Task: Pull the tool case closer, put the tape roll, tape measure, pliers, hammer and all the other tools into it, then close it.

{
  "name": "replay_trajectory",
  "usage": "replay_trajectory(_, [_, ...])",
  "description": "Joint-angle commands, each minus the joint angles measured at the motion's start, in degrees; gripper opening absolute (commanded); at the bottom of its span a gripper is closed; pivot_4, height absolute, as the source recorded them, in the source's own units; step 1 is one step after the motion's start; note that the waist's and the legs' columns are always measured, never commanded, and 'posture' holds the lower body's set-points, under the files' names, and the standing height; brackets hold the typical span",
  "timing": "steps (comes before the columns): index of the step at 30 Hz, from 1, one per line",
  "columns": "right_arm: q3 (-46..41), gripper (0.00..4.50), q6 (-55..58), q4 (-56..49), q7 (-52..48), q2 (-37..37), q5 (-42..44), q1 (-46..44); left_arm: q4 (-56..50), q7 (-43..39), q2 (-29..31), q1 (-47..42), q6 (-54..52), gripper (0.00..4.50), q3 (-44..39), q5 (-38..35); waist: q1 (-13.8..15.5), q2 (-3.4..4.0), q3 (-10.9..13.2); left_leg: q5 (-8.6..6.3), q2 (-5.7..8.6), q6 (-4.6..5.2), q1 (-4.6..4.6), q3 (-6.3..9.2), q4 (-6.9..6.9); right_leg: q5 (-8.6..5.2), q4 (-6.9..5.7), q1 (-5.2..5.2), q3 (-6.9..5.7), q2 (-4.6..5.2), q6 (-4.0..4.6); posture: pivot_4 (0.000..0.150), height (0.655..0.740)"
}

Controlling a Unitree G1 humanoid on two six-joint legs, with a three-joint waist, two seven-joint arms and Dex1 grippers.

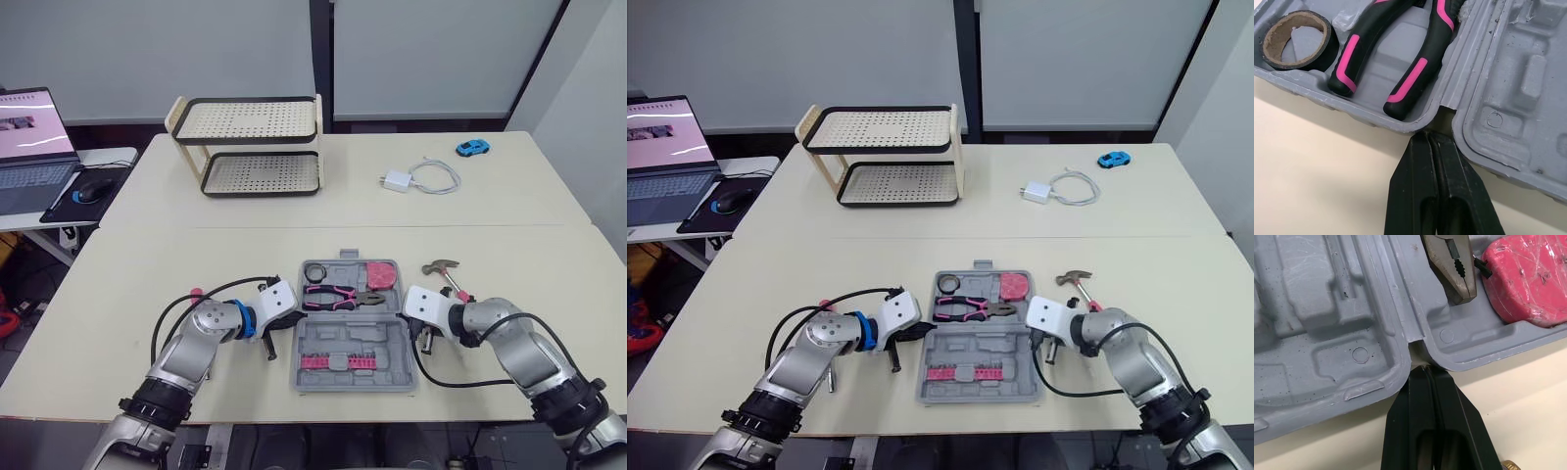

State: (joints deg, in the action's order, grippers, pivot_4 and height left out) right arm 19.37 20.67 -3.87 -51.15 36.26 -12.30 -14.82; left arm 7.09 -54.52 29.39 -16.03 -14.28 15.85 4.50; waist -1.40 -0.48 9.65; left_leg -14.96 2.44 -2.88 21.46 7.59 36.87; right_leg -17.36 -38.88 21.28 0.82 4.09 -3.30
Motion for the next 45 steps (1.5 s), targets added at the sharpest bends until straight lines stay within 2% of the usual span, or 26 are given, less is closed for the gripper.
replay_trajectory(1, [1.00, 0.00, -0.76, -3.07, -0.31, -0.65, 0.57, 0.45, -2.09, -1.93, -2.58, 1.03, 0.46, 0.03, 4.84, -0.63, 0.04, 0.00, 0.00, 0.00, 0.00, 0.00, 0.00, 0.00, 0.00, 0.00, 0.00, 0.00, 0.00, 0.00, 0.00, 0.150, 0.7400])
replay_trajectory(12, [0.63, 0.00, -0.76, -2.88, 0.03, -0.16, 0.28, 0.42, -0.67, -1.73, -1.48, 0.64, 1.04, 0.03, 3.36, -0.08, 0.08, 0.00, -0.01, 0.00, 0.00, 0.00, -0.01, 0.00, 0.00, -0.01, 0.01, -0.02, 0.00, 0.01, -0.01, 0.150, 0.7400])
replay_trajectory(20, [-2.81, 0.00, -3.15, -2.87, -0.81, 4.19, 1.41, 0.81, -0.53, -1.15, 2.38, 1.42, 2.34, 0.03, -0.54, -1.01, -0.04, -0.01, 0.01, 0.00, 0.00, 0.00, 0.06, 0.00, 0.00, -0.01, 0.01, 0.06, 0.00, 0.01, -0.01, 0.150, 0.7400])
replay_trajectory(26, [-7.28, 0.00, -2.53, -6.74, -2.54, 7.16, 5.19, 1.48, -5.27, -2.52, 6.21, 2.95, 3.24, 0.03, -6.37, -6.39, -0.49, -0.05, 0.09, 0.00, -0.09, 0.00, 0.20, 0.05, -0.02, -0.01, -0.02, 0.24, 0.00, -0.07, -0.01, 0.150, 0.7400])
replay_trajectory(30, [-14.92, 0.00, 1.97, -11.40, -5.01, 9.31, 12.60, 3.13, -8.78, -4.98, 10.54, 5.19, 2.70, 0.03, -12.47, -12.01, -0.41, -0.05, 0.11, 0.00, -0.15, 0.00, 0.31, 0.09, -0.02, 0.00, -0.02, 0.35, 0.00, -0.05, 0.00, 0.150, 0.7400])
replay_trajectory(32, [-22.02, 0.00, 4.24, -12.98, -6.52, 10.90, 18.12, 5.26, -10.91, -6.81, 13.00, 7.12, 0.19, 0.40, -18.47, -17.69, -0.30, -0.06, 0.12, 0.00, -0.18, 0.00, 0.39, 0.11, -0.01, 0.00, 0.00, 0.38, 0.01, 0.02, 0.00, 0.150, 0.7400])
replay_trajectory(34, [-29.04, 0.37, 5.70, -13.53, -7.87, 12.14, 23.25, 7.17, -12.03, -8.19, 14.97, 9.36, -3.14, 0.85, -24.64, -23.31, -0.27, -0.08, 0.14, 0.00, -0.22, 0.00, 0.43, 0.11, -0.02, 0.00, 0.04, 0.38, 0.01, 0.08, 0.00, 0.150, 0.7400])
replay_trajectory(37, [-39.63, 1.24, 5.63, -11.07, -9.60, 14.21, 28.32, 10.85, -9.06, -9.29, 18.44, 13.19, -7.56, 1.77, -35.32, -29.44, -0.27, -0.08, 0.15, -0.01, -0.22, 0.02, 0.41, 0.08, -0.02, -0.01, 0.05, 0.37, 0.02, 0.12, 0.00, 0.150, 0.7400])
replay_trajectory(41, [-50.76, 2.68, 1.83, -1.35, -8.91, 14.99, 30.03, 15.61, 3.03, -9.00, 22.81, 17.53, -7.06, 3.06, -46.32, -30.55, -0.32, -0.11, 0.17, -0.01, -0.18, 0.03, 0.36, -0.08, -0.06, -0.01, 0.03, 0.37, -0.01, 0.01, 0.01, 0.150, 0.7400])
replay_trajectory(45, [-56.63, 4.07, -2.81, 11.28, -4.10, 13.68, 29.71, 17.30, 18.22, -4.82, 23.64, 17.32, -0.26, 4.27, -50.78, -28.17, -0.34, -0.11, 0.17, -0.02, -0.14, 0.03, 0.27, -0.27, -0.10, -0.03, 0.02, 0.32, 0.01, 0.01, 0.03, 0.150, 0.7400])
